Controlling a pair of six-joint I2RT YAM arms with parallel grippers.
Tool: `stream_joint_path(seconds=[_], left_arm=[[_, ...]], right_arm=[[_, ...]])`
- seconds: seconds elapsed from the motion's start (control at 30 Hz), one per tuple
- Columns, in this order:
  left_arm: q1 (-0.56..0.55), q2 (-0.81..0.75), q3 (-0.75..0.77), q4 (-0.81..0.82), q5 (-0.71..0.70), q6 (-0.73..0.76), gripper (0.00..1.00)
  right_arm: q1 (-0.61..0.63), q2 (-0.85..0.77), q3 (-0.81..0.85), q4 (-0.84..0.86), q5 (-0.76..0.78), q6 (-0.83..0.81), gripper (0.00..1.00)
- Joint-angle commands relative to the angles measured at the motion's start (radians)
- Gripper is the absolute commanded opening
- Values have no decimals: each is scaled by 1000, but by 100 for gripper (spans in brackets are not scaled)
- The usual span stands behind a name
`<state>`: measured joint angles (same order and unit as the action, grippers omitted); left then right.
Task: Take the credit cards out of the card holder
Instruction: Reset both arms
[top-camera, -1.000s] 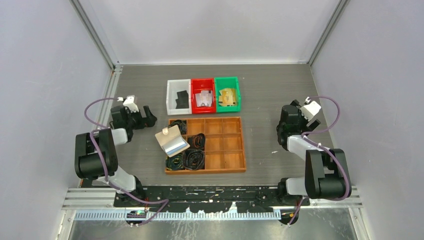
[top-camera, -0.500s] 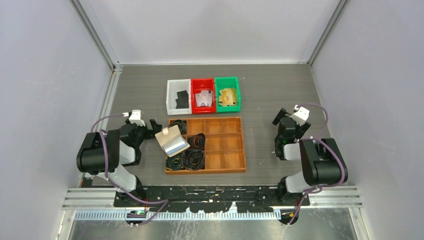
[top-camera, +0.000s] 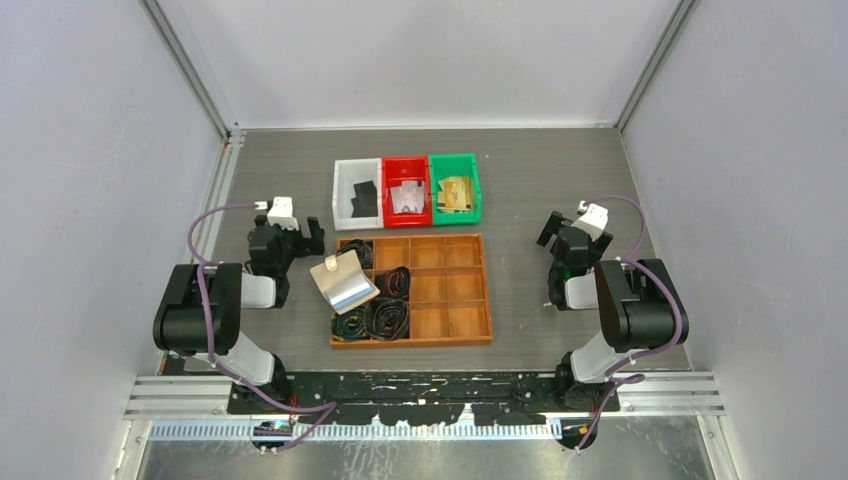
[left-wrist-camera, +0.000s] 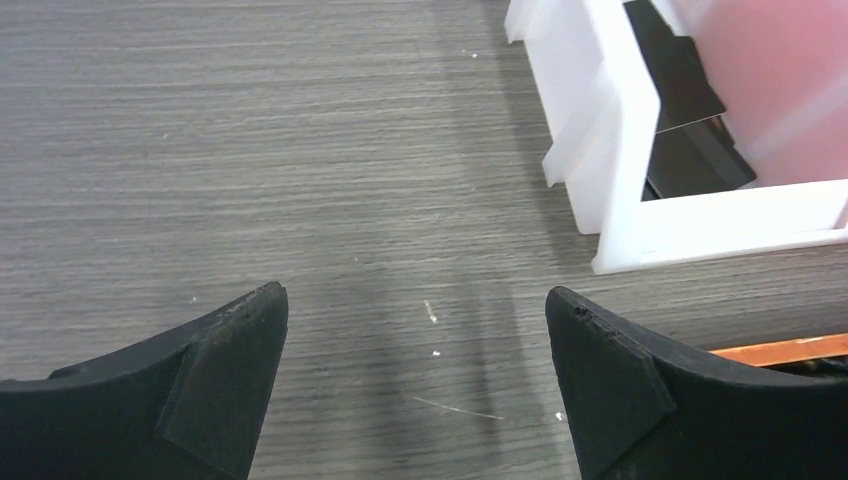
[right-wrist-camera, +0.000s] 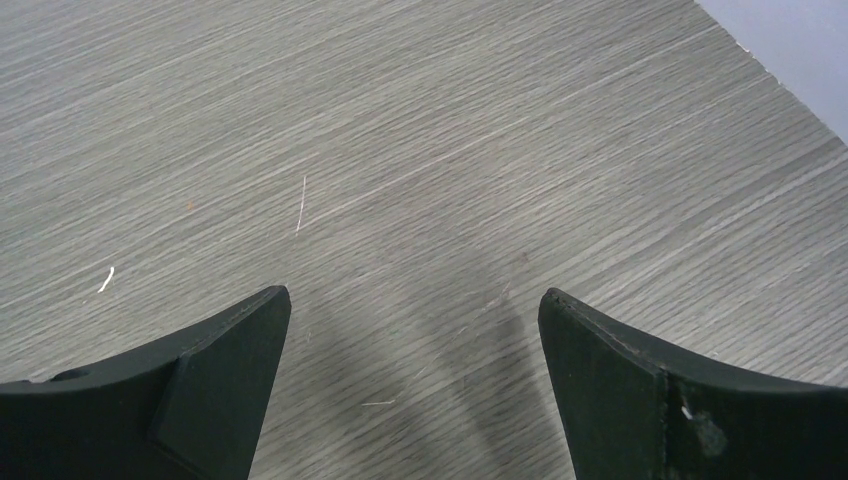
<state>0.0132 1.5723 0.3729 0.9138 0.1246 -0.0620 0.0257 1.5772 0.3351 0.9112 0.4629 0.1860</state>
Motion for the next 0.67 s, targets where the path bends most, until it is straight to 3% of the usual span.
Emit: stream_joint_path(seconds=[0.0,0.63], left_arm=[[2,-23,0,10,-45,29,100],[-4,-25,2,2,-74,41,100]], right_arm=[[-1,-28,11,46,-9,-5,99],[-1,-27,9,49,-8,-7,99]])
